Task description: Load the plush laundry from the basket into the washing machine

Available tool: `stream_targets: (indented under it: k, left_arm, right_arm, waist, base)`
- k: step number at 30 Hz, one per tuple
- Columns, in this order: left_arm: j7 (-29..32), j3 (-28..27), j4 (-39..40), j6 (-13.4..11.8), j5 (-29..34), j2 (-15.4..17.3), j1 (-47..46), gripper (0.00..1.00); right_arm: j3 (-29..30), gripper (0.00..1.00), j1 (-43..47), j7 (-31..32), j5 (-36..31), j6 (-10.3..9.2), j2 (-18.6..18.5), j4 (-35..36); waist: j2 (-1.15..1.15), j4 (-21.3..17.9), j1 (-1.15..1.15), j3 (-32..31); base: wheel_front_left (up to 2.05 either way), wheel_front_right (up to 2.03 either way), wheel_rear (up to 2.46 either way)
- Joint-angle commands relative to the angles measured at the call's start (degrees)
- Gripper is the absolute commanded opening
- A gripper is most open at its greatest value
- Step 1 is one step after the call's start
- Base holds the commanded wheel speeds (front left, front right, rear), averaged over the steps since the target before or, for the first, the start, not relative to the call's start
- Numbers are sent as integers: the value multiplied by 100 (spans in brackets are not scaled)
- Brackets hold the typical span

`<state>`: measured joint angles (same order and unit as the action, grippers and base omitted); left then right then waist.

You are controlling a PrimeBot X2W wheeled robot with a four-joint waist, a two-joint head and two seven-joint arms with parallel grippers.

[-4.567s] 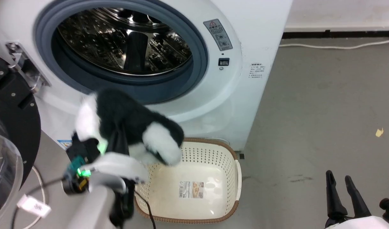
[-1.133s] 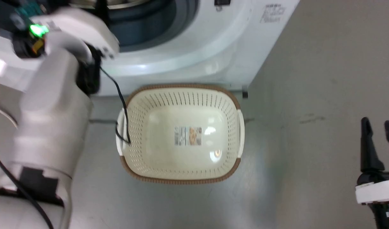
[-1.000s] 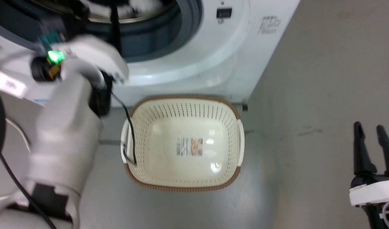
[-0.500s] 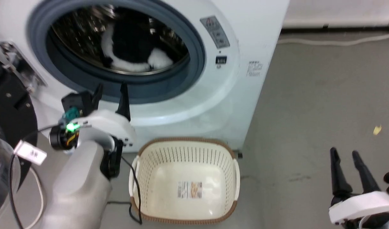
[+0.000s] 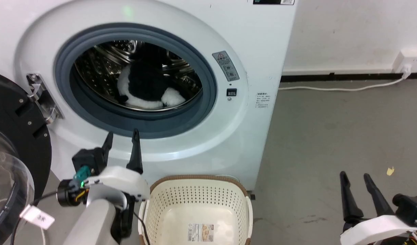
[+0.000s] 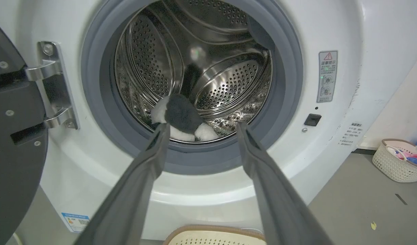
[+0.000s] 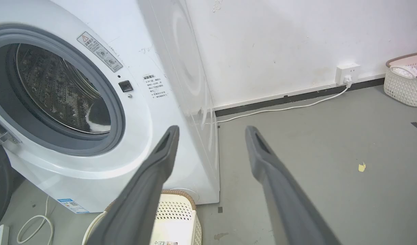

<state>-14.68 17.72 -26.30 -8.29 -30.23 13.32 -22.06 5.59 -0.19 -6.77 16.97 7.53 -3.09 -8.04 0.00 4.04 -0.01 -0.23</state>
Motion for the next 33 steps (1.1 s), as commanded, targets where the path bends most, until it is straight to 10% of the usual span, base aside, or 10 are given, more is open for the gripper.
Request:
stream_targets:
  k: [1,33]
  left_arm:
    - [-31,6,73,-35,55,30,159,100]
    - [-3,42,1269,92,-130,332,1741,100]
  right_arm:
    - [-34,100,84,-45,-55,-4,20,-30]
    - [-505,100,544,-401,-485,-4,21,35]
  waist:
    - [0,-15,1,-49]
    - [0,61,1,-459]
  base:
    - [0,0,0]
    - [0,0,0]
